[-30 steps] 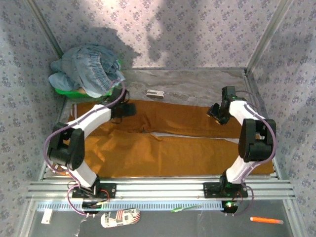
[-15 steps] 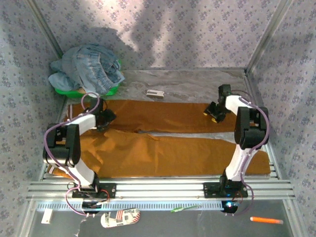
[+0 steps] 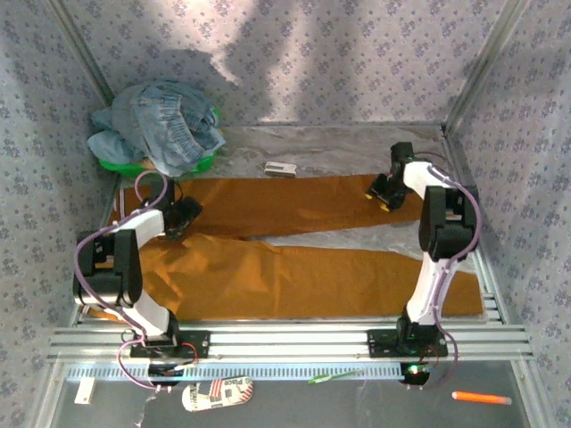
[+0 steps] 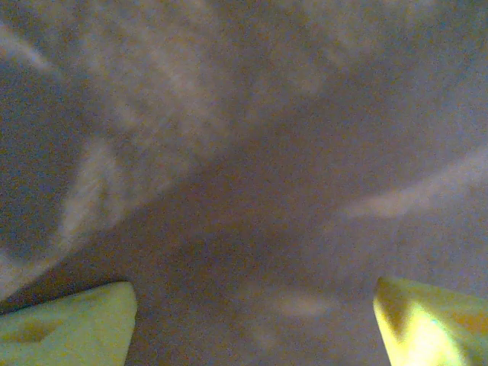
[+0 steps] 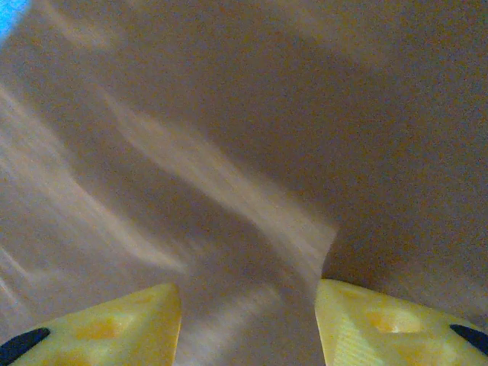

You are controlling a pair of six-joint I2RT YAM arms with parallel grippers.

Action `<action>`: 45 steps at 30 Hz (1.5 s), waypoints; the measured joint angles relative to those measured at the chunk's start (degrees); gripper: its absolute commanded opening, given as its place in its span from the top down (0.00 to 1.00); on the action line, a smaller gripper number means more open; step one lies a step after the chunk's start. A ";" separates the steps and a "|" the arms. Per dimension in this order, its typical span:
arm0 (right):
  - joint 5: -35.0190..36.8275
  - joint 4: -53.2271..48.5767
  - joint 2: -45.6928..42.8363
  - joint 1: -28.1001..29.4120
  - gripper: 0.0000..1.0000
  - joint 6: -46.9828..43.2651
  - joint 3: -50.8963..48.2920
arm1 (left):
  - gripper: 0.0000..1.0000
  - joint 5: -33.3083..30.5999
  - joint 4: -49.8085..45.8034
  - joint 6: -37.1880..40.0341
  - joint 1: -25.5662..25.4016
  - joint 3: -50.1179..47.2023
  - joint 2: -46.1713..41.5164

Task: Fold and stack the trousers

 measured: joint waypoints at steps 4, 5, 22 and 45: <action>2.58 -1.70 -13.44 0.37 0.48 0.26 -10.99 | 0.11 -0.02 -4.76 0.94 -0.02 -2.29 -8.79; 2.80 -2.05 -16.79 0.37 0.48 0.31 -13.75 | 0.11 0.02 -6.10 1.44 -0.04 -2.62 -11.69; 0.35 -5.29 -30.69 -9.81 0.46 3.04 -38.10 | 0.05 3.28 -16.44 1.20 -7.65 -18.62 -34.60; -1.57 -3.10 -12.79 -12.57 0.47 4.33 -20.31 | 0.04 4.90 -2.58 -3.02 -7.15 -16.06 -18.88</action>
